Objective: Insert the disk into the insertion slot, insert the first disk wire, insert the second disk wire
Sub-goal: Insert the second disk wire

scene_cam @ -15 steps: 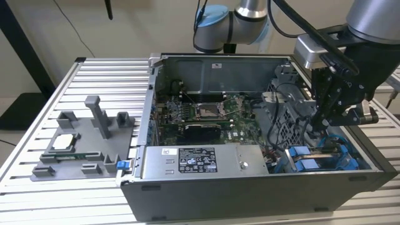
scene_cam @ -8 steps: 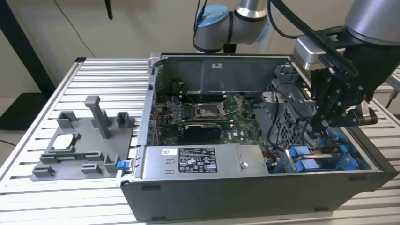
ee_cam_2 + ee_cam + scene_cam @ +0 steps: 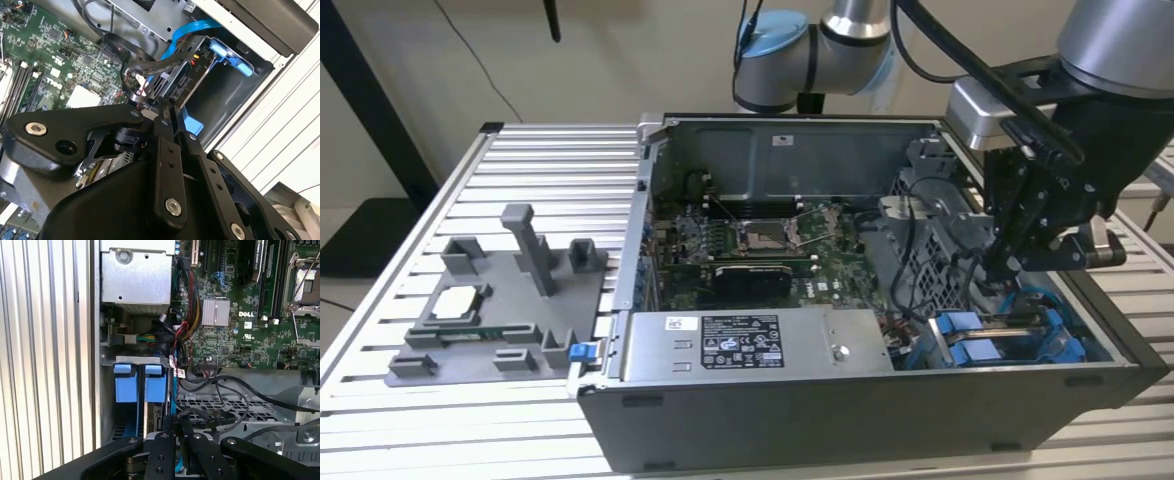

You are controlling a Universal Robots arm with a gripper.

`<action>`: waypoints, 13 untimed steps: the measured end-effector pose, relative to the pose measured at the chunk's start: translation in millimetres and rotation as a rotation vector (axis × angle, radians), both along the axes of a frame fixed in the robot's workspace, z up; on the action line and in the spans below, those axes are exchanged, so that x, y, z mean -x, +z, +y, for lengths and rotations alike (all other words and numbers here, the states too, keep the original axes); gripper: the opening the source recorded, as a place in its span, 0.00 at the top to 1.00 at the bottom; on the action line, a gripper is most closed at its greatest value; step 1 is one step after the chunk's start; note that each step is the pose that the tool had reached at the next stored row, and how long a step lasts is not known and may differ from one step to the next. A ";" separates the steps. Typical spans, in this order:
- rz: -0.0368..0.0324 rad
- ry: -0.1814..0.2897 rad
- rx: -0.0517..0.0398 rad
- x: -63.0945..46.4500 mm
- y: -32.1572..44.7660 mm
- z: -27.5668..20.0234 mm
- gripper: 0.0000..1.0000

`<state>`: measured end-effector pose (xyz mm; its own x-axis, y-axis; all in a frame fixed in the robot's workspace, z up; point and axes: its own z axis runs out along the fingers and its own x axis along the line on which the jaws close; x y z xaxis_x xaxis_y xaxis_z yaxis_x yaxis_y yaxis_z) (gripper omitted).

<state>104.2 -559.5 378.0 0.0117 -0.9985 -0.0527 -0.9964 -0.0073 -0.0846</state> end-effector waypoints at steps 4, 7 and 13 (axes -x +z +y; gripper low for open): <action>-0.0003 0.000 0.0008 0.0 -3.0 0.0 1.00; -0.0036 0.000 0.0016 0.0 -6.6 0.0 1.00; -0.0065 0.000 0.0154 0.0 -10.3 -0.3 1.00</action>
